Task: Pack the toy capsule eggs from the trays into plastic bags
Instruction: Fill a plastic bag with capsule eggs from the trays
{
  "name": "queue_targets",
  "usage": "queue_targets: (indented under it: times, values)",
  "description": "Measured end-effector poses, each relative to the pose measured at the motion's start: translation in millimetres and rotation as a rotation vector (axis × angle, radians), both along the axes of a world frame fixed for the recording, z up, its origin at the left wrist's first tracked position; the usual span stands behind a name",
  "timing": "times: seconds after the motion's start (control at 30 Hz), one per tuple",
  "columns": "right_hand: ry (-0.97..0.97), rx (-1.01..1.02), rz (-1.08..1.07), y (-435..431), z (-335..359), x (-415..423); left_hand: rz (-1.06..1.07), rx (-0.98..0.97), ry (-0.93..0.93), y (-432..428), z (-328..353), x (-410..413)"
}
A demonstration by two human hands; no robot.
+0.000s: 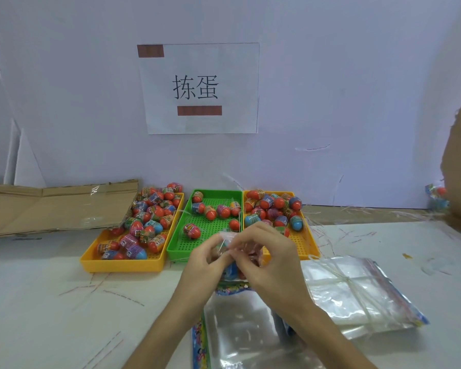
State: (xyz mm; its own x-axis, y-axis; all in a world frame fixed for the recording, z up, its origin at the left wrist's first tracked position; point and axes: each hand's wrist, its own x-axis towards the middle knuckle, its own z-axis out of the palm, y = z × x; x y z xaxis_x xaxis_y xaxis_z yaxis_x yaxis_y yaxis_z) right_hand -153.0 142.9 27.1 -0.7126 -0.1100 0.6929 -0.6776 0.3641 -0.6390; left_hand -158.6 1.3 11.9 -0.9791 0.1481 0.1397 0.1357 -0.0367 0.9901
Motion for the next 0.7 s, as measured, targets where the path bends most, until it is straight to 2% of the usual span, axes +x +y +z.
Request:
queue_targets:
  times: [0.3, 0.4, 0.47, 0.53, 0.7]
  values:
    - [-0.024, 0.098, 0.097, 6, -2, -4, 0.055, 0.034, -0.063, -1, -7, -5]
    - [-0.071, -0.036, 0.111, 10, 2, -4, 0.058, 0.131, -0.130, -4, -6, -6]
    - [-0.058, -0.140, 0.024, 15, 7, -6, 0.040, 0.224, -0.181, -4, -4, -7]
    - [-0.056, -0.162, -0.048, 23, 12, -9, 0.045, 0.259, -0.207, -4, -4, -8]
    - [-0.095, 0.087, -0.085, 25, 11, -13, 0.033, 0.298, -0.183, -3, -4, -6]
